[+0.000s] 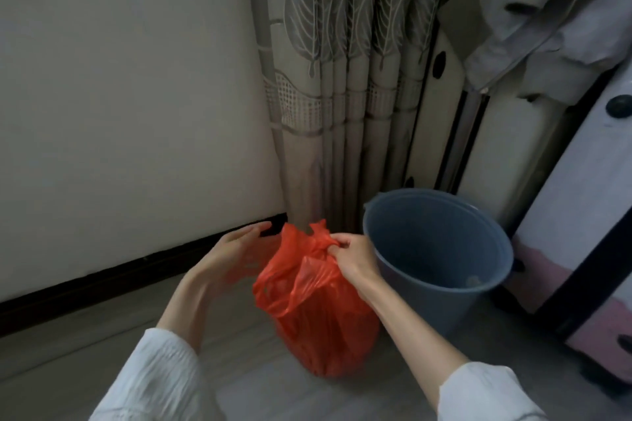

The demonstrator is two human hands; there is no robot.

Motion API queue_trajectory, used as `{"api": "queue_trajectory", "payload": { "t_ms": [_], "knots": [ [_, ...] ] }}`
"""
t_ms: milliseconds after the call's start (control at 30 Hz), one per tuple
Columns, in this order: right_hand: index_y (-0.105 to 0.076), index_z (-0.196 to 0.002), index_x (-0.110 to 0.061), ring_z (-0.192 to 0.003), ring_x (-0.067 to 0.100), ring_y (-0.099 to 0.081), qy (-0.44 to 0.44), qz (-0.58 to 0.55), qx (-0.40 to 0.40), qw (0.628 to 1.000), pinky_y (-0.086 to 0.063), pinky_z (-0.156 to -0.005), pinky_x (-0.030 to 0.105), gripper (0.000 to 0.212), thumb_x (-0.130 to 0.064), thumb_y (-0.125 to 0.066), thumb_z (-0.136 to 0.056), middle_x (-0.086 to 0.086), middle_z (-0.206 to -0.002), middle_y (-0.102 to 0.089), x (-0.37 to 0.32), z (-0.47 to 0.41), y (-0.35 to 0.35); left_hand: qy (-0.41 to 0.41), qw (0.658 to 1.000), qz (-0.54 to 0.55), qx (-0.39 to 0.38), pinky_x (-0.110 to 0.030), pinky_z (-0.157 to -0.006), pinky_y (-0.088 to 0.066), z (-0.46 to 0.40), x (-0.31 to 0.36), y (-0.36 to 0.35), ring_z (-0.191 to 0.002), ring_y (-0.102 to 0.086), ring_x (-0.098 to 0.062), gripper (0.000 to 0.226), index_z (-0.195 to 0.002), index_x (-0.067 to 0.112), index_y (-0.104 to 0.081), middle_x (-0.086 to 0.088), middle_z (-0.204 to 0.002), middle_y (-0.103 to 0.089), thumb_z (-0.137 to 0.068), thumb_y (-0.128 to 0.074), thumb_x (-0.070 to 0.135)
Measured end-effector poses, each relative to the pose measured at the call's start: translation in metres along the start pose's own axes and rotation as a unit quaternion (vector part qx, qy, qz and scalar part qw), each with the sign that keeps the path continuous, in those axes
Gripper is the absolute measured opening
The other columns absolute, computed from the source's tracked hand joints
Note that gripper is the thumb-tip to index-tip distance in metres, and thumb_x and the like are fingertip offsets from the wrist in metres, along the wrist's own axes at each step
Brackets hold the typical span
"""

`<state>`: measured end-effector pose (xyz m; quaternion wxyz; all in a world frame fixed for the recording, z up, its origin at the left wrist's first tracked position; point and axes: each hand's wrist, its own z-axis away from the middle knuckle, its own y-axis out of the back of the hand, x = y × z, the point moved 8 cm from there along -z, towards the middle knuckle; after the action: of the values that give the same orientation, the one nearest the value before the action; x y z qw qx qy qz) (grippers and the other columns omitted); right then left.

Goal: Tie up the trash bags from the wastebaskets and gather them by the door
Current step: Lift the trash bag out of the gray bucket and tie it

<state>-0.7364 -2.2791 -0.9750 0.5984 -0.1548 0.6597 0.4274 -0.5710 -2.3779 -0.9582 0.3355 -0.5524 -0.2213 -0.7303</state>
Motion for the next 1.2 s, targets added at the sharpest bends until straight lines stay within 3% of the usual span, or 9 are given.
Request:
{"api": "queue_trajectory", "payload": {
  "t_ms": [133, 333, 500, 600, 767, 867, 967, 1067, 1200],
  "knots": [
    [-0.069, -0.109, -0.012, -0.11, 0.023, -0.062, 0.004, 0.0, 0.004, 1.0, -0.046, -0.101, 0.037, 0.03, -0.01, -0.062, -0.081, 0.007, -0.113, -0.07, 0.001, 0.003, -0.004, 0.054, 0.99, -0.123, -0.046, -0.042, -0.09, -0.047, 0.004, -0.006, -0.013, -0.096, -0.063, -0.02, 0.053, -0.117, 0.026, -0.053, -0.002, -0.108, -0.068, -0.075, -0.057, 0.058],
    [-0.063, -0.119, -0.011, -0.099, 0.014, -0.062, -0.002, -0.048, -0.119, 0.992, -0.05, -0.082, 0.019, 0.04, -0.001, -0.059, -0.08, 0.003, -0.109, -0.067, -0.007, 0.018, -0.007, 0.051, 0.909, -0.401, -0.098, -0.03, -0.079, -0.053, -0.006, -0.015, -0.06, -0.11, -0.052, -0.014, 0.094, -0.14, 0.029, -0.013, 0.006, -0.125, -0.044, -0.071, -0.076, 0.021],
    [-0.068, -0.107, -0.015, -0.094, 0.012, -0.065, -0.006, -0.084, -0.136, 0.987, -0.051, -0.082, 0.017, 0.027, -0.016, -0.068, -0.08, 0.0, -0.1, -0.07, -0.006, 0.019, 0.022, -0.013, 0.846, -0.533, 0.004, -0.028, -0.089, -0.045, -0.022, -0.005, -0.045, -0.116, -0.055, -0.027, 0.055, -0.129, 0.016, -0.044, -0.013, -0.126, -0.058, -0.077, -0.051, 0.001],
    [-0.068, -0.087, -0.018, -0.079, 0.012, -0.063, 0.011, -0.109, -0.035, 0.993, -0.05, -0.066, 0.012, 0.016, -0.005, -0.069, -0.078, 0.0, -0.083, -0.068, -0.007, 0.01, 0.054, -0.096, 0.855, -0.499, 0.106, -0.034, -0.089, -0.046, -0.023, 0.025, -0.032, -0.113, -0.057, -0.034, 0.042, -0.111, 0.012, -0.062, -0.018, -0.116, -0.065, -0.075, -0.044, -0.001],
    [-0.055, -0.12, -0.01, -0.091, 0.02, -0.062, -0.045, -0.133, 0.044, 0.989, -0.048, -0.078, 0.029, 0.047, -0.001, -0.069, -0.075, 0.01, -0.104, -0.063, 0.008, -0.002, 0.081, -0.166, 0.835, -0.494, 0.179, -0.039, -0.088, -0.049, -0.02, 0.05, -0.027, -0.109, -0.058, -0.036, 0.041, -0.109, 0.026, -0.064, -0.015, -0.113, -0.067, -0.076, -0.047, 0.008],
    [-0.061, -0.08, -0.008, -0.062, 0.019, -0.06, -0.13, -0.133, -0.004, 0.983, -0.05, -0.064, 0.029, 0.01, -0.001, -0.067, -0.077, 0.011, -0.076, -0.063, 0.022, -0.003, 0.085, -0.116, 0.8, -0.541, 0.232, -0.043, -0.086, -0.047, -0.015, 0.056, -0.018, -0.108, -0.056, -0.042, 0.034, -0.113, 0.028, -0.059, -0.018, -0.116, -0.063, -0.082, -0.047, 0.025],
    [-0.064, -0.07, -0.01, -0.046, 0.009, -0.057, -0.107, -0.112, -0.015, 0.988, -0.047, -0.051, 0.02, 0.01, -0.008, -0.065, -0.08, 0.007, -0.065, -0.063, 0.016, -0.003, 0.088, -0.097, 0.819, -0.508, 0.248, -0.043, -0.088, -0.048, -0.008, 0.07, -0.014, -0.107, -0.056, -0.039, 0.032, -0.109, 0.024, -0.059, -0.017, -0.113, -0.064, -0.079, -0.05, 0.029],
    [-0.067, -0.072, -0.019, -0.068, 0.013, -0.061, 0.006, -0.102, 0.068, 0.992, -0.049, -0.065, 0.025, 0.01, -0.02, -0.063, -0.082, 0.008, -0.08, -0.067, -0.012, -0.003, 0.101, -0.158, 0.884, -0.37, 0.238, -0.04, -0.088, -0.05, 0.0, 0.086, -0.021, -0.101, -0.06, -0.031, 0.03, -0.104, 0.022, -0.058, -0.003, -0.093, -0.065, -0.074, -0.053, 0.019],
    [-0.071, -0.087, -0.015, -0.096, 0.021, -0.065, 0.096, -0.205, 0.088, 0.97, -0.051, -0.089, 0.033, 0.01, -0.019, -0.063, -0.083, 0.009, -0.1, -0.07, -0.048, 0.007, 0.105, -0.282, 0.88, -0.285, 0.254, -0.02, -0.084, -0.046, 0.019, 0.114, -0.031, -0.094, -0.058, -0.015, 0.037, -0.109, 0.015, -0.051, 0.019, -0.074, -0.056, -0.074, -0.053, 0.002]
  ]
}}
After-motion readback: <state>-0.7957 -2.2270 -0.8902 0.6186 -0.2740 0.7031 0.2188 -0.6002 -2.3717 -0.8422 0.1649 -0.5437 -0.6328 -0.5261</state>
